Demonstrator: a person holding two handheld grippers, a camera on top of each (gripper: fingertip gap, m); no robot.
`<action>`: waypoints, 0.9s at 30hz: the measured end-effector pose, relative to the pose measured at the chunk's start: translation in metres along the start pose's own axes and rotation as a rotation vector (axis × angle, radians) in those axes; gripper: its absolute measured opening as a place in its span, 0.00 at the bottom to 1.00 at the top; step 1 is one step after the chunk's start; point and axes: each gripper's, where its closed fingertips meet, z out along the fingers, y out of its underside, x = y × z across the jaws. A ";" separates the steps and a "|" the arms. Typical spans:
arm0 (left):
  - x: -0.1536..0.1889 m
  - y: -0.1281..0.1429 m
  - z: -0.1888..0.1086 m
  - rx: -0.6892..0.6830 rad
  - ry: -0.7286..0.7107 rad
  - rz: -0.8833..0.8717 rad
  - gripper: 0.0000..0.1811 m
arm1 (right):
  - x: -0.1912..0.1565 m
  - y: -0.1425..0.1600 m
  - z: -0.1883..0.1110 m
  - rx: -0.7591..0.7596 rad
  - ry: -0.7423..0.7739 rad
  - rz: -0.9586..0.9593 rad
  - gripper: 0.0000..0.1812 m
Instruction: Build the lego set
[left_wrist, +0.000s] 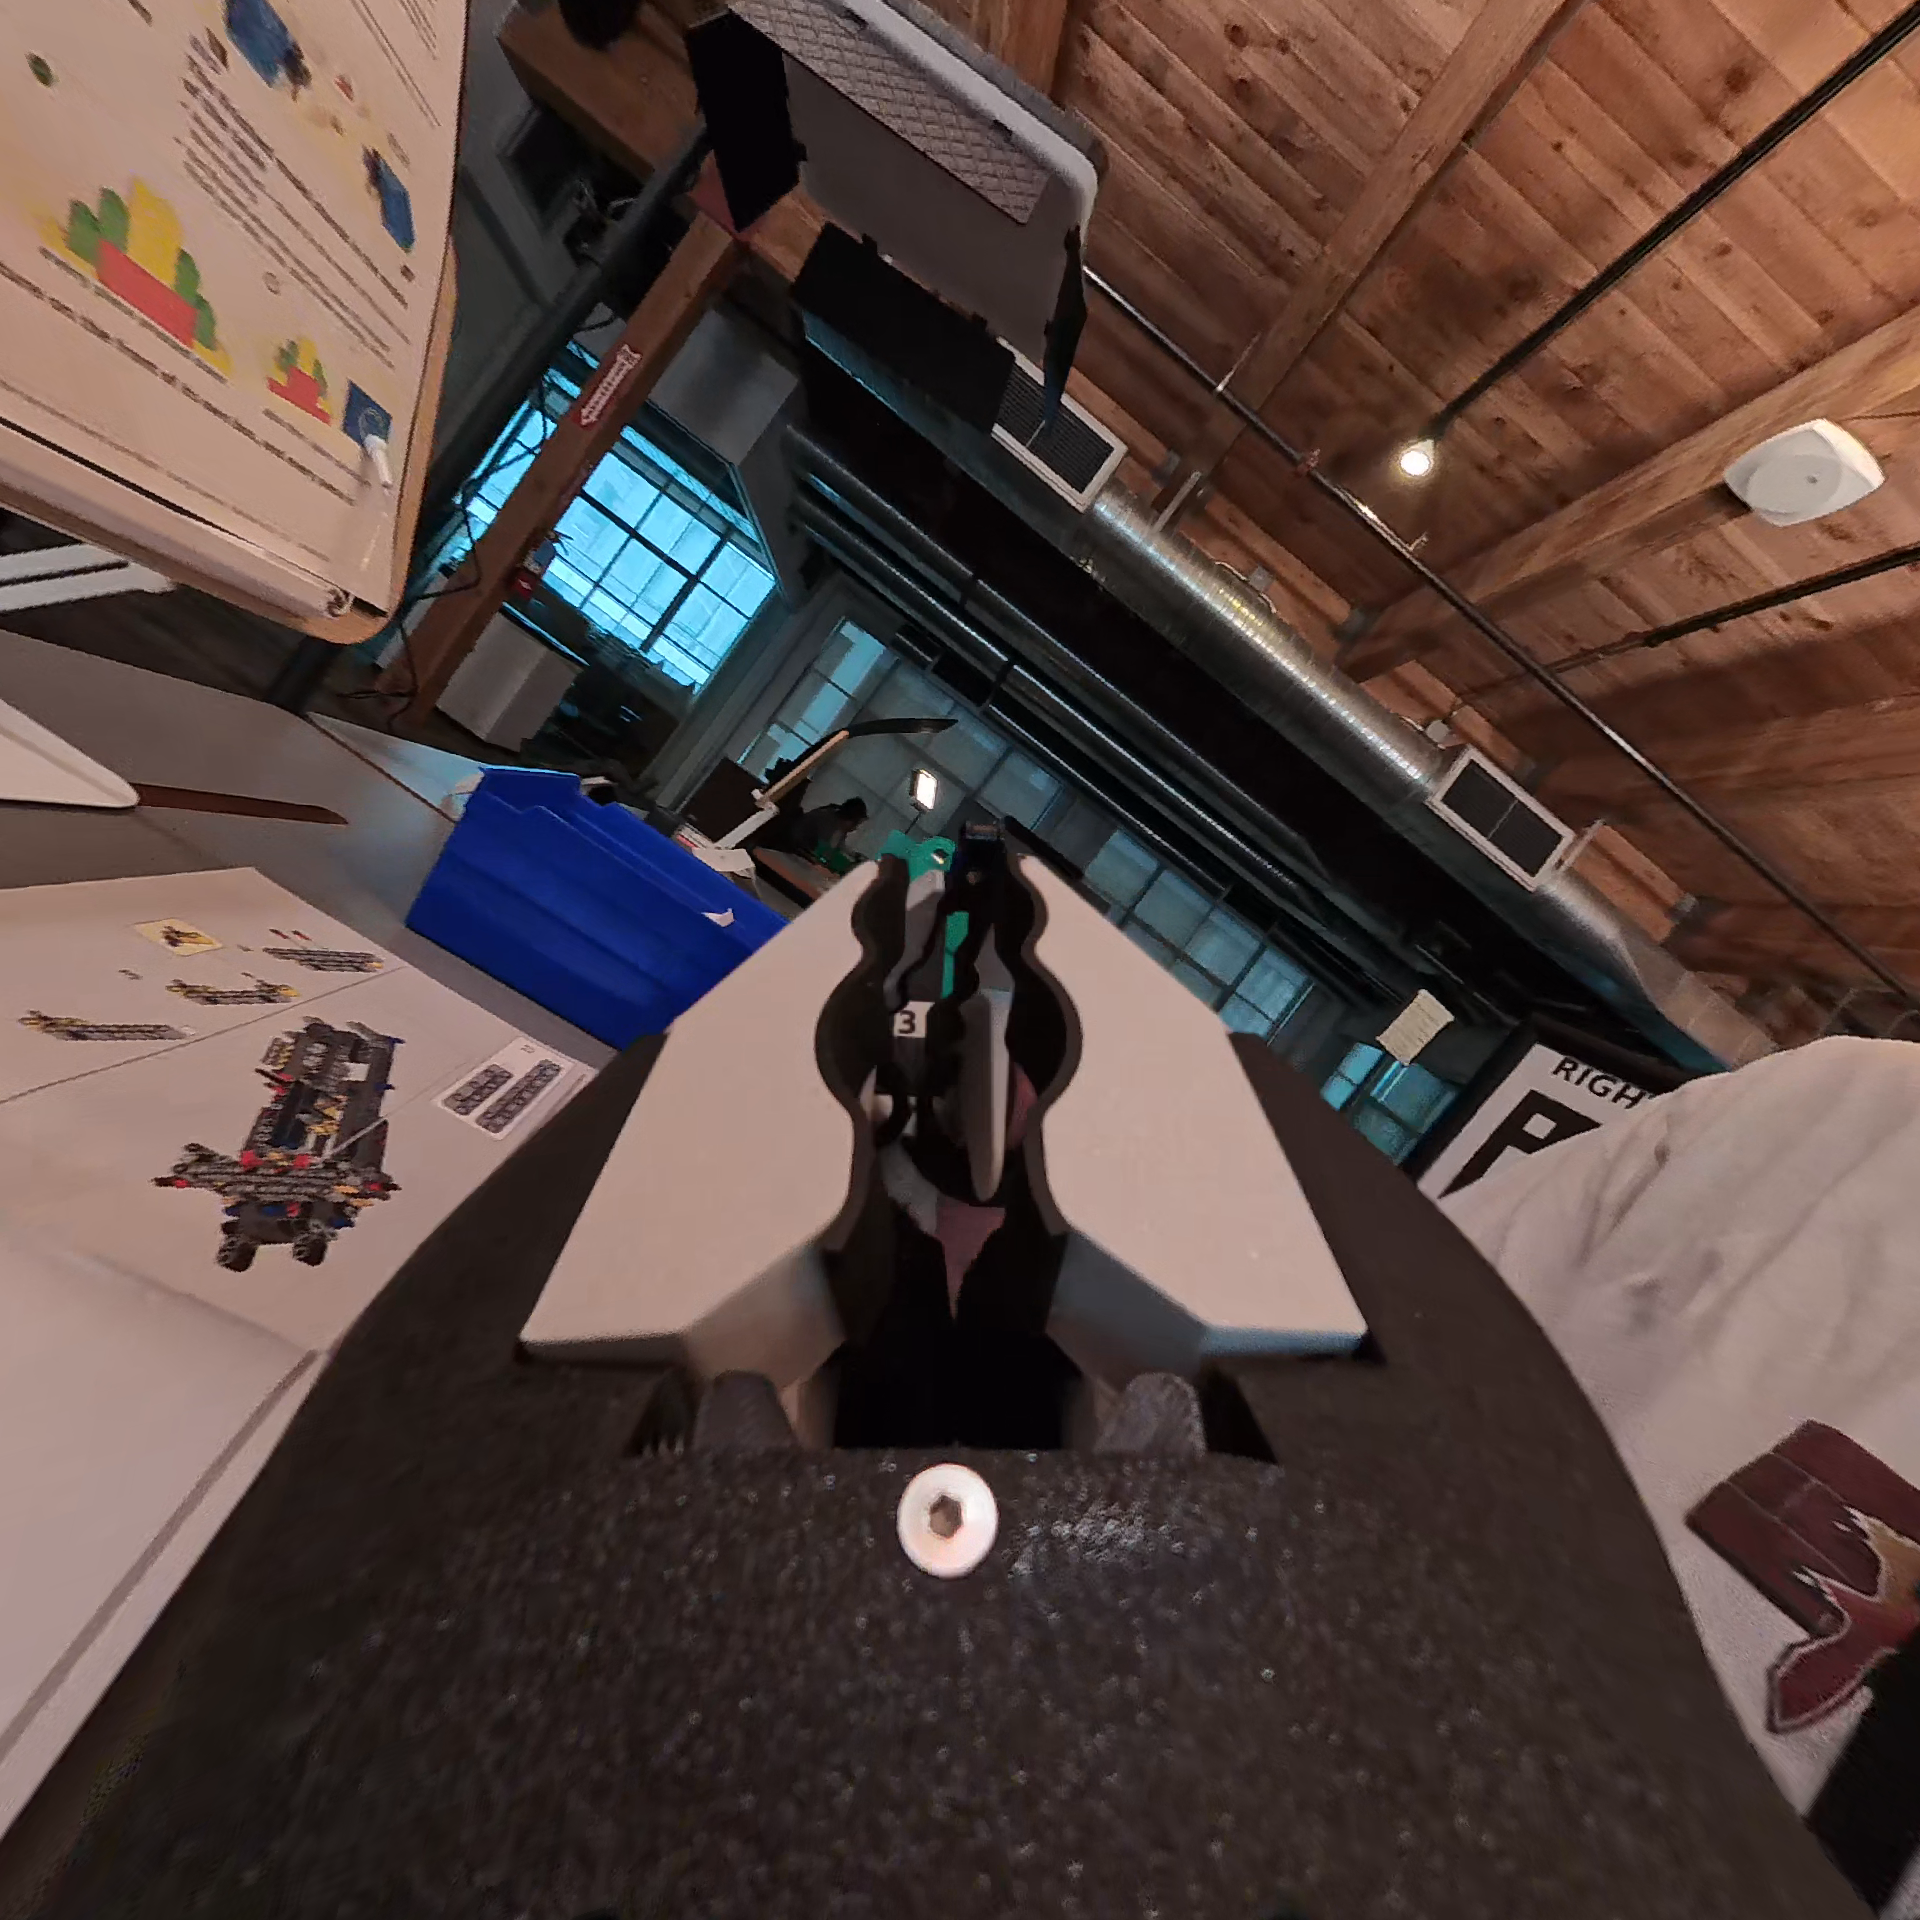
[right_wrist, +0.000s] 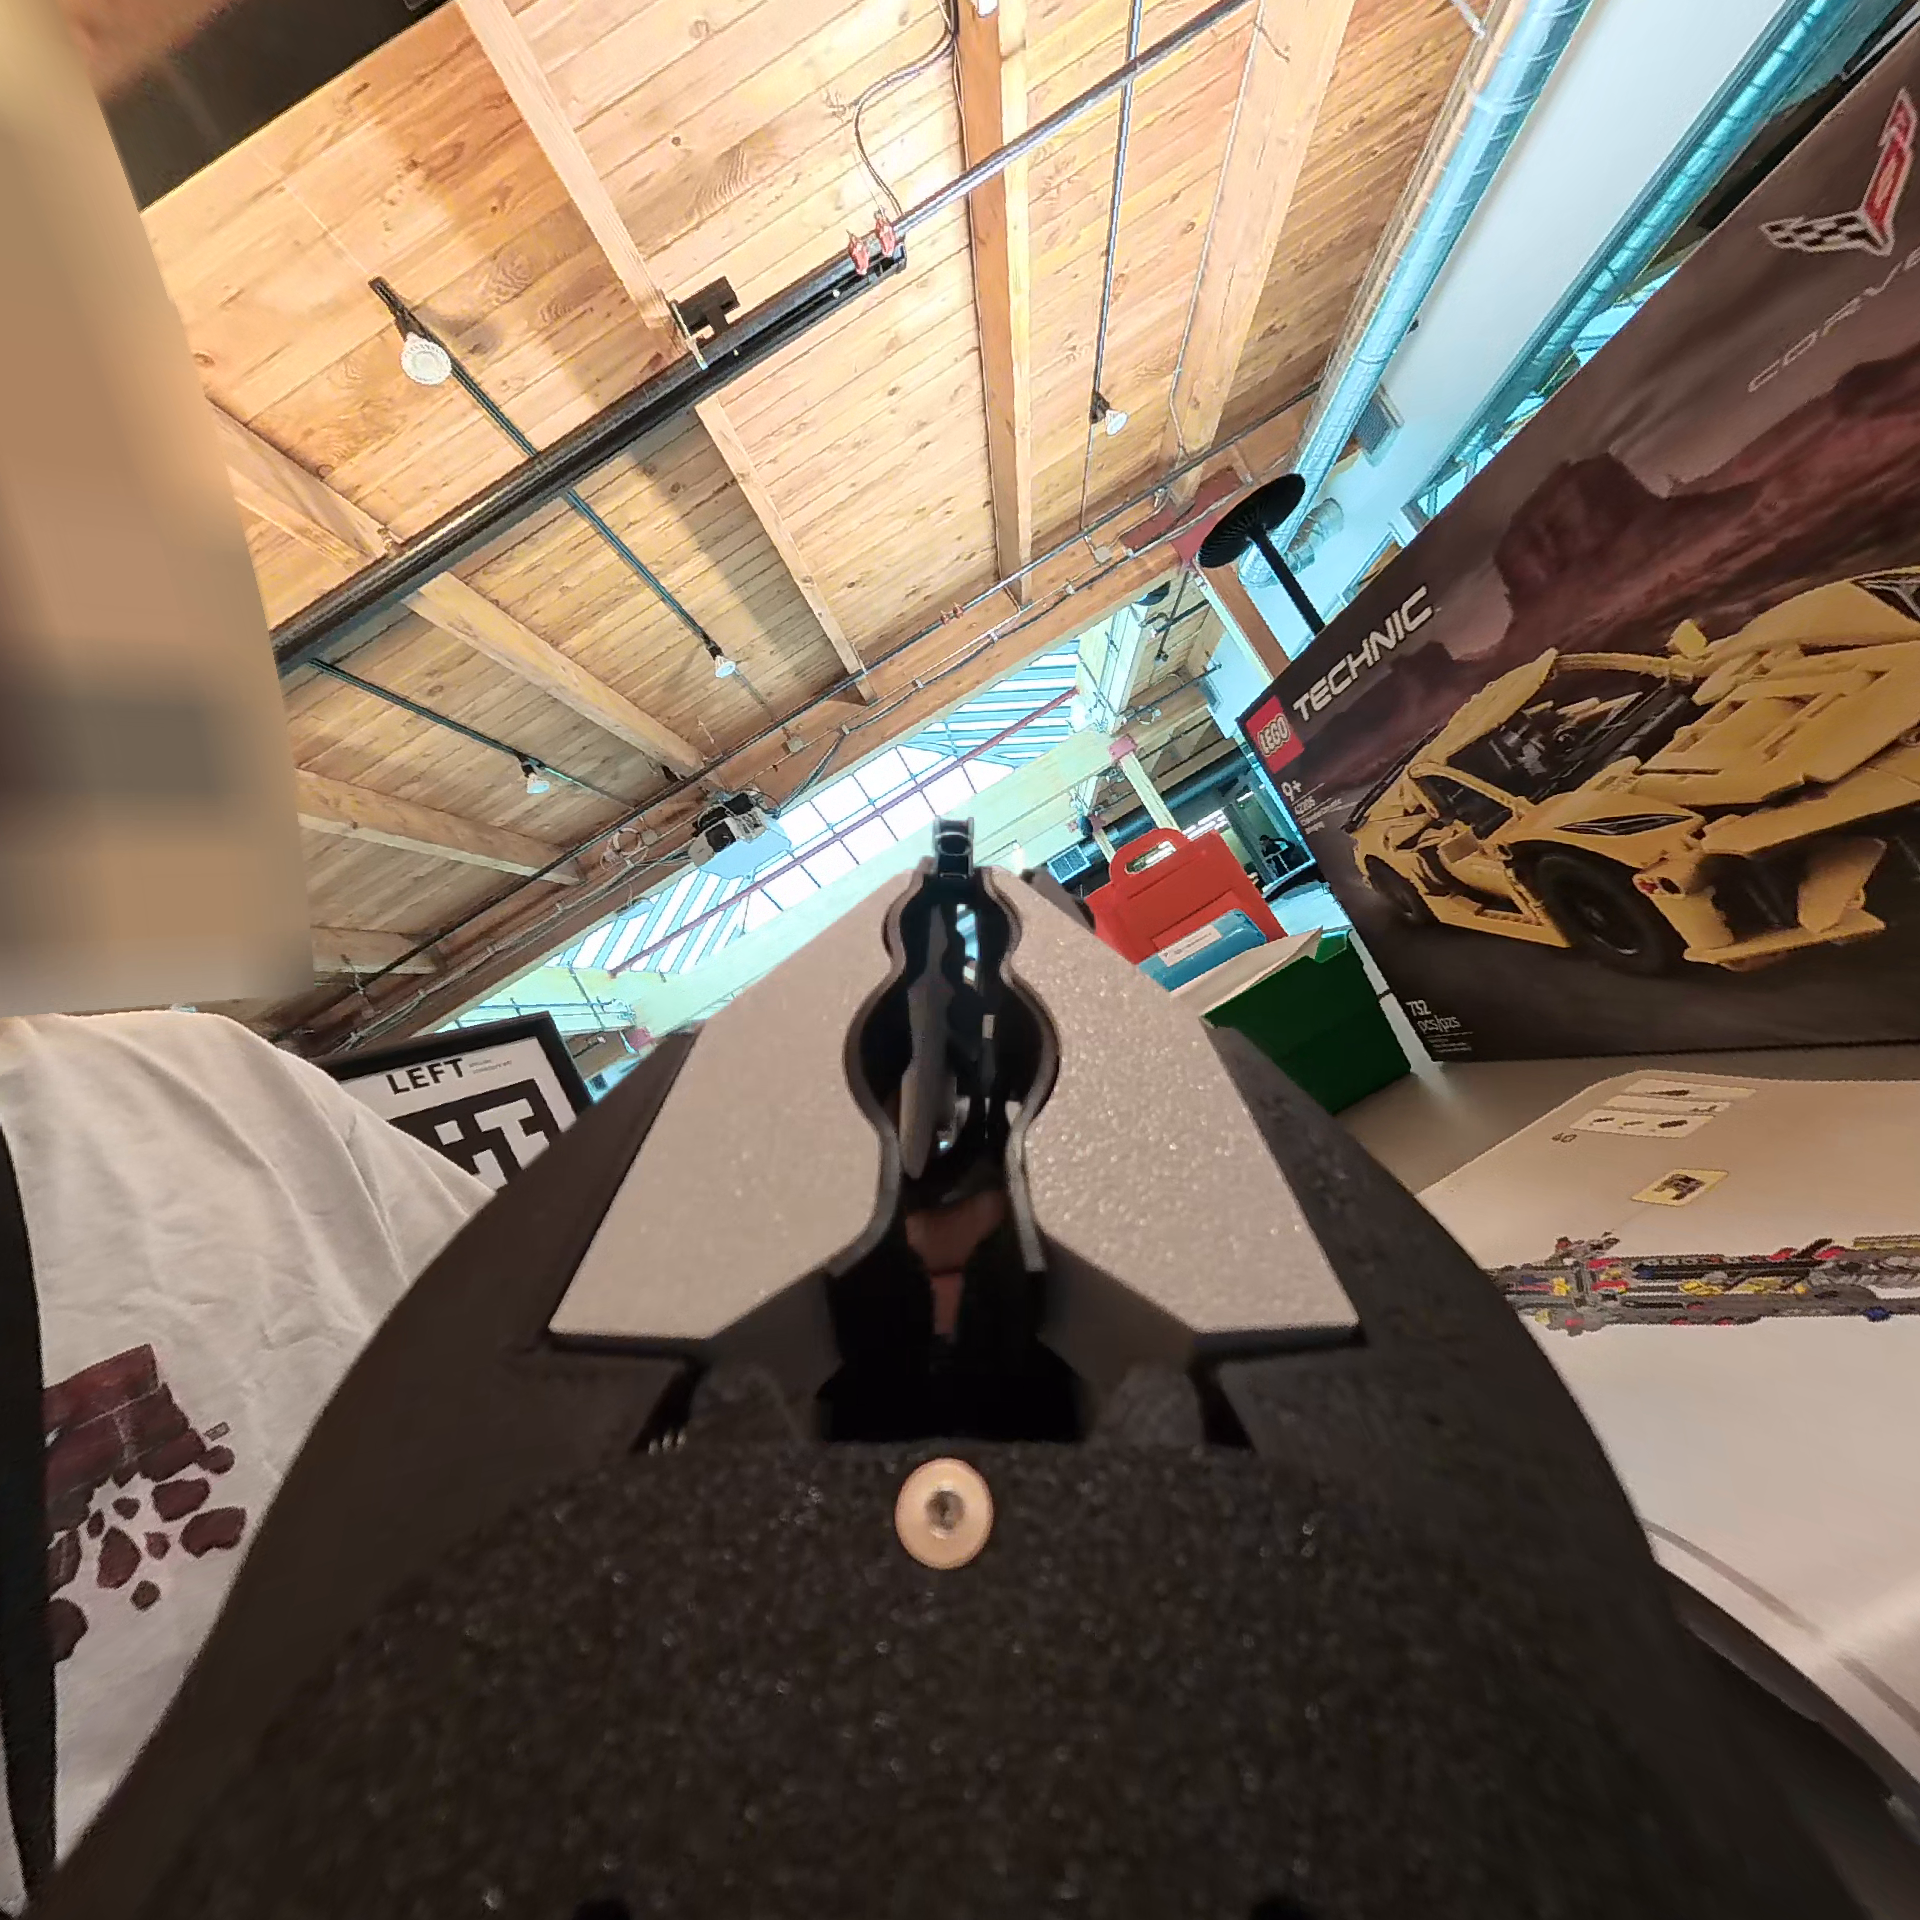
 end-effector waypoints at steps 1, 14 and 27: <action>-0.001 0.001 0.000 -0.007 -0.007 0.017 0.08 | 0.001 0.003 0.001 -0.017 0.003 -0.003 0.03; -0.004 0.007 0.001 -0.060 -0.008 0.028 0.10 | 0.005 0.017 0.005 -0.049 0.004 0.105 0.04; -0.007 0.006 -0.003 -0.112 -0.021 0.045 0.03 | 0.009 0.021 0.007 -0.087 0.044 0.075 0.07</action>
